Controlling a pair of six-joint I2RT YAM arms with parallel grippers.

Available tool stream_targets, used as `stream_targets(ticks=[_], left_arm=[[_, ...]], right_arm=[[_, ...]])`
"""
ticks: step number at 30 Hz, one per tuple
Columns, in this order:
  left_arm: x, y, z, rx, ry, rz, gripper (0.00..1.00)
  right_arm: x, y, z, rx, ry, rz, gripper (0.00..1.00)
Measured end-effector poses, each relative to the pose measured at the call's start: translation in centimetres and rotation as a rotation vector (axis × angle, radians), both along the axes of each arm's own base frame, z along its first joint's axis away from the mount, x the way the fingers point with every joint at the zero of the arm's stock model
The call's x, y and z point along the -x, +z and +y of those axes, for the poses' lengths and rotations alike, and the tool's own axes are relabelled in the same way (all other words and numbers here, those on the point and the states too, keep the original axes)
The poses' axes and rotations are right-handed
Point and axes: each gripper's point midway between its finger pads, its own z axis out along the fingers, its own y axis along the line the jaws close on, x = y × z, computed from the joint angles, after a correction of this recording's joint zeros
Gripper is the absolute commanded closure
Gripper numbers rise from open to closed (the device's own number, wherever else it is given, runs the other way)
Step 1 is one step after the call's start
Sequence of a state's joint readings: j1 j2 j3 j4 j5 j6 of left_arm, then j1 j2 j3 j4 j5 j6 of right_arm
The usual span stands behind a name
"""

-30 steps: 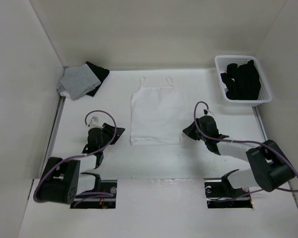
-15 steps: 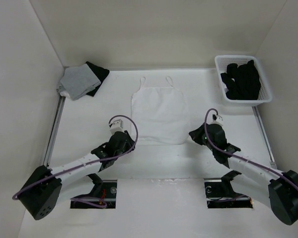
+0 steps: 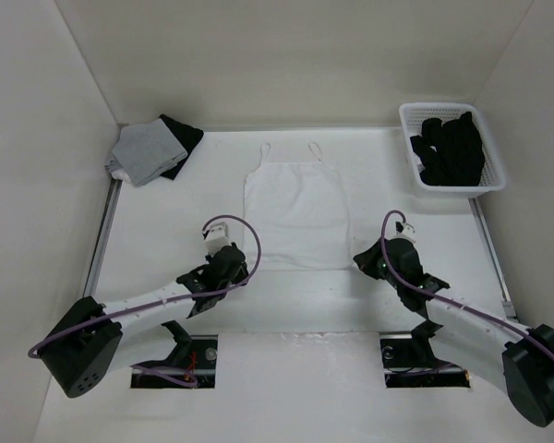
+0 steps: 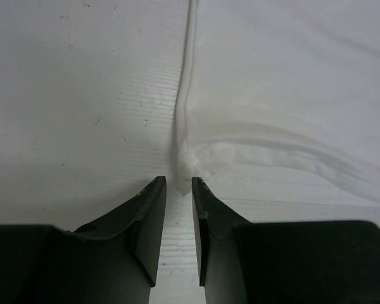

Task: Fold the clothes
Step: Fold the tank top

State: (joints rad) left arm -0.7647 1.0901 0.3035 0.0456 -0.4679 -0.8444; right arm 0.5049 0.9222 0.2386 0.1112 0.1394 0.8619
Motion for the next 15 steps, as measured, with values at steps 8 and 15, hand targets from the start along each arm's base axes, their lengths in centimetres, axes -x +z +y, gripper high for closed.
stream_targets(ticks=[8, 15], left_arm=[[-0.9, 1.9, -1.0, 0.074, -0.005, -0.06, 0.77], [-0.8, 0.0, -0.9, 0.045, -0.009, -0.009, 0.78]], right_arm=[[0.0, 0.0, 0.0, 0.0, 0.001, 0.0, 0.96], [0.1, 0.0, 0.2, -0.002, 0.007, 0.001, 0.96]])
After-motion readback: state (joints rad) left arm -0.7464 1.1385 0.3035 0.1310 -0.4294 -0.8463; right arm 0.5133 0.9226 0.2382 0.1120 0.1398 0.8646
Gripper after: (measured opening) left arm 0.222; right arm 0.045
